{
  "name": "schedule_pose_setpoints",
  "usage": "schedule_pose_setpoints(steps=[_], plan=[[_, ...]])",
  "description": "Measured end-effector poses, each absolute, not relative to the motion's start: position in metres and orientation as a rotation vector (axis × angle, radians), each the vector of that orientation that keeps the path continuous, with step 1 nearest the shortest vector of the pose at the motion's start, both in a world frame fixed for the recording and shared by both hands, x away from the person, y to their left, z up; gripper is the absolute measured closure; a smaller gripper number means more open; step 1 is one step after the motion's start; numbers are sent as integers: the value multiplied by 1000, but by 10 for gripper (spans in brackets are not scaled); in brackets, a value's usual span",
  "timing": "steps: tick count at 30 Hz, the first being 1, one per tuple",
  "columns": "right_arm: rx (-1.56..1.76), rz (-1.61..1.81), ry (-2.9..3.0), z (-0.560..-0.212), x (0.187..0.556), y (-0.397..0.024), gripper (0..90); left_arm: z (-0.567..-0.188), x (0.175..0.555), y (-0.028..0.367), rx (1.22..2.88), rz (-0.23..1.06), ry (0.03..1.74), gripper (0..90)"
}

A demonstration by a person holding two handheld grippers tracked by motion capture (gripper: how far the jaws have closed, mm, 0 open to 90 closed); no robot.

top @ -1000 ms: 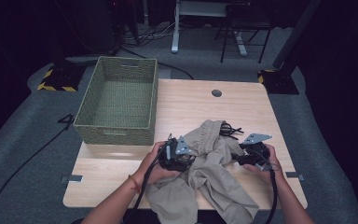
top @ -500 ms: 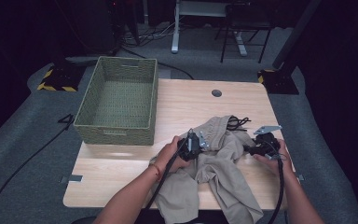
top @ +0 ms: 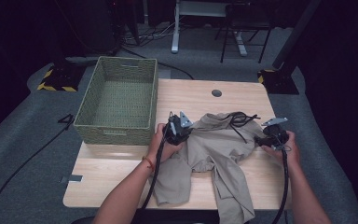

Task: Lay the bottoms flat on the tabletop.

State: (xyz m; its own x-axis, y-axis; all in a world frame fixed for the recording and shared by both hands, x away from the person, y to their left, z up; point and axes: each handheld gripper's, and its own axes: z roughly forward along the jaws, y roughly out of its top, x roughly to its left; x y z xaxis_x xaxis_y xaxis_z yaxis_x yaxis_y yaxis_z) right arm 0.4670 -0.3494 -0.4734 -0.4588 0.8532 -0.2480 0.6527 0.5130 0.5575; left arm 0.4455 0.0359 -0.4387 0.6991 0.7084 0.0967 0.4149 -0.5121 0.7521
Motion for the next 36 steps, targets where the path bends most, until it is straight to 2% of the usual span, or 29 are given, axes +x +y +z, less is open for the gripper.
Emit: schedule_pose_setpoints(steps=[2, 5, 9, 10, 13, 14, 15, 16, 17, 19, 21, 23, 24, 29, 33, 36], plan=[[1225, 529, 2212, -473, 468, -349, 431, -437, 448, 38, 2149, 530, 887, 605], [1231, 657, 2151, -466, 462, -350, 420, -433, 444, 37, 2156, 507, 812, 493], [1213, 851, 2114, -448, 440, -348, 429, -435, 425, 35, 2245, 440, 667, 460], [1154, 908, 2160, -443, 425, -341, 448, -438, 420, 35, 2259, 374, 634, 467], [1059, 910, 2234, -444, 409, -330, 474, -447, 403, 39, 2326, 396, 589, 465], [985, 906, 2311, -451, 396, -320, 492, -449, 397, 43, 2330, 374, 576, 487], [979, 913, 2328, -454, 394, -317, 487, -453, 389, 49, 2327, 341, 567, 500], [979, 913, 2328, -454, 394, -317, 487, -453, 389, 49, 2327, 341, 567, 550], [990, 921, 2345, -458, 393, -314, 468, -456, 385, 51, 2339, 299, 544, 550], [1008, 900, 2356, -468, 397, -310, 410, -464, 376, 54, 2378, 245, 502, 582], [1033, 893, 2361, -474, 402, -307, 401, -470, 370, 54, 2408, 211, 481, 642], [1037, 878, 2379, -479, 408, -304, 408, -477, 365, 53, 2414, 181, 468, 680], [1069, 870, 2388, -484, 416, -304, 448, -481, 361, 52, 2421, 145, 465, 702], [1141, 793, 2336, -486, 435, -309, 512, -485, 353, 46, 2444, 131, 421, 728], [1210, 705, 2250, -485, 452, -320, 479, -485, 343, 44, 2463, 116, 375, 744], [1247, 655, 2201, -485, 461, -326, 457, -487, 336, 45, 2433, 27, 386, 751]])
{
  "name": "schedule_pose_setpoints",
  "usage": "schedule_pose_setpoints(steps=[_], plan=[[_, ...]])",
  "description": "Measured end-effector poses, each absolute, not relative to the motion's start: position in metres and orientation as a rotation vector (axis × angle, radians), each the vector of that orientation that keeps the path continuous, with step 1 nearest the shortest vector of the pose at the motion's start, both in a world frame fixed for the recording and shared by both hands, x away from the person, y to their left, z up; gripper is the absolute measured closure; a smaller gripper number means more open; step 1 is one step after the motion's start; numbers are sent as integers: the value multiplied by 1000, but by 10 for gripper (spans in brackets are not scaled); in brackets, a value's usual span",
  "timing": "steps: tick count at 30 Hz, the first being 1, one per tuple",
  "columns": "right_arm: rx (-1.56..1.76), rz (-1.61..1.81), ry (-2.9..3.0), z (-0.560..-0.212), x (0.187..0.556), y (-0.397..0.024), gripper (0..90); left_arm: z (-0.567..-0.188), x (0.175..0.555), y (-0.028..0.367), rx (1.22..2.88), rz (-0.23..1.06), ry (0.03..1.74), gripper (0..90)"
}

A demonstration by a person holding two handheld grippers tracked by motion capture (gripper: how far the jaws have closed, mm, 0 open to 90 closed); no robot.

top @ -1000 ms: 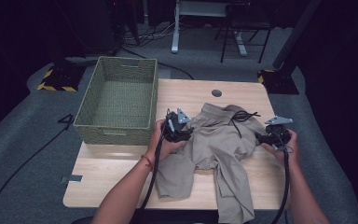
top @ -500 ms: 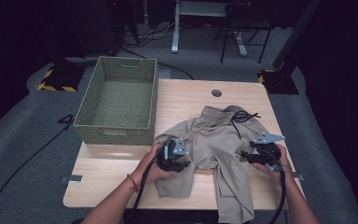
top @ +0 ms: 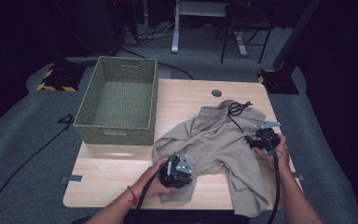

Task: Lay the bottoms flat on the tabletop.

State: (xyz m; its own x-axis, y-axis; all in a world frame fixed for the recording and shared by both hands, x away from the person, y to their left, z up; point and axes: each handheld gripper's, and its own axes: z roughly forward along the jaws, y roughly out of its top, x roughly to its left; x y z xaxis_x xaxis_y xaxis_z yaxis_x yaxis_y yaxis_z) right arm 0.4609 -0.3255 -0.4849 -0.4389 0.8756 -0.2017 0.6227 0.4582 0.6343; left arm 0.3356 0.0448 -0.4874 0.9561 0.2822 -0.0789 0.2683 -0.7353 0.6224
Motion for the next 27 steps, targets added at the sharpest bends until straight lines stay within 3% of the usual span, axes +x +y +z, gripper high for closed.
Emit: schedule_pose_setpoints(steps=[5, 9, 10, 13, 14, 18, 19, 20, 27], plan=[[1280, 702, 2186, -480, 461, -329, 424, -487, 317, 34, 2430, -85, 309, 701], [1253, 808, 2210, -472, 446, -330, 419, -474, 312, 30, 2447, 15, 223, 617], [1198, 840, 2214, -465, 432, -330, 418, -468, 316, 30, 2433, 42, 234, 518], [1129, 916, 2241, -456, 407, -329, 420, -447, 339, 31, 2360, 175, 338, 459], [1096, 933, 2250, -453, 399, -327, 418, -440, 359, 29, 2337, 279, 385, 429], [1002, 1008, 2325, -447, 379, -318, 419, -442, 400, 28, 2281, 277, 540, 356], [956, 1052, 2404, -449, 369, -310, 422, -444, 412, 26, 2267, 269, 605, 281], [941, 1060, 2441, -452, 365, -306, 421, -445, 428, 22, 2262, 327, 646, 277], [883, 930, 2530, -478, 364, -287, 409, -451, 467, 3, 2246, 357, 748, 285]])
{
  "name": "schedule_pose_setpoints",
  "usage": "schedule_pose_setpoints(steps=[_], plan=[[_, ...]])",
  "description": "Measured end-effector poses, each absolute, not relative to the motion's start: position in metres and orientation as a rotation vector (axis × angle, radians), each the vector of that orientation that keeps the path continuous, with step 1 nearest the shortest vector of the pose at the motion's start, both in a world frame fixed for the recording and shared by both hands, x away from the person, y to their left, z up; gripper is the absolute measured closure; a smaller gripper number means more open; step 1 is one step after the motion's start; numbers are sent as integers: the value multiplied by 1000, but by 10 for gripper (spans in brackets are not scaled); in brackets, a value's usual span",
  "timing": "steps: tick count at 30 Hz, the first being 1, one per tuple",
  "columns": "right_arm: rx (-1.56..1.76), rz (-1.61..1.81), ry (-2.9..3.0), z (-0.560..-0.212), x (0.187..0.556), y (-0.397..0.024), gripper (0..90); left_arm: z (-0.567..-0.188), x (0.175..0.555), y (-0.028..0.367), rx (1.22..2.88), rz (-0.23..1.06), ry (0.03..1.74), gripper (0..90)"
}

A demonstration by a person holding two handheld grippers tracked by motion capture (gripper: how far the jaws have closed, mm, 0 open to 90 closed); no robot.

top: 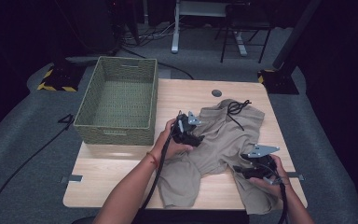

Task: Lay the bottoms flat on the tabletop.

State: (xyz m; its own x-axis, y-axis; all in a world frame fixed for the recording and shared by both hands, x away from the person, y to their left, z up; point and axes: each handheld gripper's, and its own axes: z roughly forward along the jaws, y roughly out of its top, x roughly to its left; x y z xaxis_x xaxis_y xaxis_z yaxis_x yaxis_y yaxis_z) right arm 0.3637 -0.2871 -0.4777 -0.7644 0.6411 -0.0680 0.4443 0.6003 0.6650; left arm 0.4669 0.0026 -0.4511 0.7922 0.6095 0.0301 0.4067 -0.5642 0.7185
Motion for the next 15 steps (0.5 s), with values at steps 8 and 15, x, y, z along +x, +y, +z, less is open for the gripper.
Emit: schedule_pose_setpoints(steps=[8, 15], plan=[[862, 870, 2544, -484, 366, -295, 754, -464, 495, -17, 2327, 425, 743, 588], [851, 829, 2521, -477, 361, -303, 874, -470, 508, -15, 2376, 486, 746, 797]])
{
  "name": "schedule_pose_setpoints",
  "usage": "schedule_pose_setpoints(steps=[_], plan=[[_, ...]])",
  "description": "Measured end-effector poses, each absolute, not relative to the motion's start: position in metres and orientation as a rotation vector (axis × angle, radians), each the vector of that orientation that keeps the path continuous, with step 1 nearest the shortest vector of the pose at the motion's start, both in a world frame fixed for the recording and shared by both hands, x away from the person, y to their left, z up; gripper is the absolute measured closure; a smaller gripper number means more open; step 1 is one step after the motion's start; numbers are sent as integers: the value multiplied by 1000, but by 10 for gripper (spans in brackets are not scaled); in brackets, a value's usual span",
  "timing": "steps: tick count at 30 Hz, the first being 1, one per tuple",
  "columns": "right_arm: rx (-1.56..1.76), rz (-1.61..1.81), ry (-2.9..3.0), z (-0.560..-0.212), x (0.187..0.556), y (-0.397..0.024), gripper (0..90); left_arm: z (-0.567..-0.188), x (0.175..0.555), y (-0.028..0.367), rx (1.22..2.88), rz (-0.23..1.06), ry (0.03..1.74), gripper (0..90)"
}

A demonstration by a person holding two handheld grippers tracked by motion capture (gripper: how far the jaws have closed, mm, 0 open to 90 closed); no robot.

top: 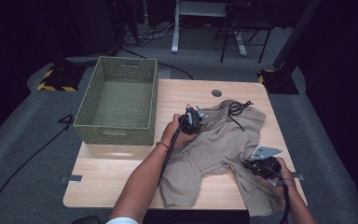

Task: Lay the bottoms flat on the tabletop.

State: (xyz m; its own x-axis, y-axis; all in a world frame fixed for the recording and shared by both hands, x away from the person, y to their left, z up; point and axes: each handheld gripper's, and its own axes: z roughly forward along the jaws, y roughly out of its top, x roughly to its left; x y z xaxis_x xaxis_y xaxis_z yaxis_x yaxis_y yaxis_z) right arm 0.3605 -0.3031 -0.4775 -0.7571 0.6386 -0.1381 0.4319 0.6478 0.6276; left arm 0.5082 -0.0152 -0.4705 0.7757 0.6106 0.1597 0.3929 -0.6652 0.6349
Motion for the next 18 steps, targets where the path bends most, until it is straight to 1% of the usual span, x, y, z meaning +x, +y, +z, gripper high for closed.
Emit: schedule_pose_setpoints(steps=[3, 4, 6, 8, 9, 10, 11, 12, 13, 15, 17, 18], plan=[[888, 866, 2483, -469, 358, -311, 875, -469, 513, -10, 2358, 501, 790, 860], [888, 866, 2483, -469, 358, -311, 875, -467, 516, -9, 2359, 503, 805, 860], [916, 872, 2433, -460, 357, -318, 875, -462, 522, -6, 2367, 592, 838, 875], [918, 871, 2419, -458, 357, -320, 876, -458, 528, 0, 2335, 597, 905, 878], [928, 875, 2406, -456, 357, -324, 876, -456, 531, 2, 2329, 623, 934, 879], [949, 876, 2367, -452, 356, -331, 877, -454, 538, 8, 2306, 650, 1009, 870], [959, 870, 2346, -450, 355, -335, 877, -454, 538, 8, 2306, 650, 1009, 848], [959, 870, 2346, -450, 355, -335, 877, -453, 542, 11, 2297, 670, 1056, 848], [969, 872, 2332, -449, 354, -338, 877, -452, 545, 13, 2276, 698, 1101, 807], [985, 886, 2304, -446, 353, -343, 876, -450, 549, 18, 2221, 713, 1227, 680], [991, 904, 2290, -445, 353, -345, 874, -448, 551, 20, 2176, 686, 1266, 524], [994, 916, 2290, -444, 352, -344, 872, -446, 549, 21, 2159, 650, 1248, 484]])
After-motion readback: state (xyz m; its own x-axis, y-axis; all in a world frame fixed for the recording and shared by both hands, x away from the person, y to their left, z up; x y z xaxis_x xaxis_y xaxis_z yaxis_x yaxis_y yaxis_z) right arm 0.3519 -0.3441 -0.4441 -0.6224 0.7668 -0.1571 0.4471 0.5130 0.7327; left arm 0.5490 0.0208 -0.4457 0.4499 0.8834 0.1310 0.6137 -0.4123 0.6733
